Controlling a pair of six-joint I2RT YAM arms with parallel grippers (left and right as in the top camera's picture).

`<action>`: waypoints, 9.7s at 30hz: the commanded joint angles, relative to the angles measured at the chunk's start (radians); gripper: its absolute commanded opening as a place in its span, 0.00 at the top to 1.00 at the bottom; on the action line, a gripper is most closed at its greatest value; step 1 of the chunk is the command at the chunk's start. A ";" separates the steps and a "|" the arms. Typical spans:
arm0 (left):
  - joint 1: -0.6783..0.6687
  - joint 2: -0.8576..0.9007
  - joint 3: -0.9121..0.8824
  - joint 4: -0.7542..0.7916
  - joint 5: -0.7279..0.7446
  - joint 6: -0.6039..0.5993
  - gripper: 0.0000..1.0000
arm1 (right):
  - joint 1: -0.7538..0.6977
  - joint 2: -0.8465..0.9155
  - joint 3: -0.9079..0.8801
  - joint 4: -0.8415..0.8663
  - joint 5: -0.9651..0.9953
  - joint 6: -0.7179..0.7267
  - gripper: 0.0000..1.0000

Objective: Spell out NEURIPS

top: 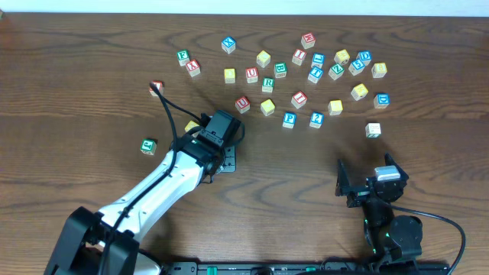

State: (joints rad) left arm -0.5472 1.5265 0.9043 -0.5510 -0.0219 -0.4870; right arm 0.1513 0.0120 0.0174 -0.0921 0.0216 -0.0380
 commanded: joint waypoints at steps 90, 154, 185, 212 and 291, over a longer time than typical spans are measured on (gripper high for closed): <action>-0.004 0.182 -0.014 0.079 0.010 0.007 0.92 | -0.010 -0.005 -0.003 -0.002 0.002 -0.012 0.01; 0.007 0.205 0.045 0.093 -0.021 0.022 0.79 | -0.010 -0.005 -0.003 -0.002 0.002 -0.012 0.01; 0.007 0.205 0.045 0.086 -0.020 0.022 0.81 | -0.010 -0.005 -0.003 -0.002 0.002 -0.012 0.01; 0.007 0.206 0.044 0.090 -0.032 0.022 0.89 | -0.010 -0.005 -0.003 -0.002 0.002 -0.012 0.01; 0.007 0.174 0.102 0.077 -0.032 0.045 0.59 | -0.010 -0.005 -0.003 -0.002 0.002 -0.012 0.01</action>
State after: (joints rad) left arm -0.5449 1.7313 0.9775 -0.4675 -0.0330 -0.4629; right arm 0.1513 0.0120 0.0174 -0.0921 0.0216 -0.0380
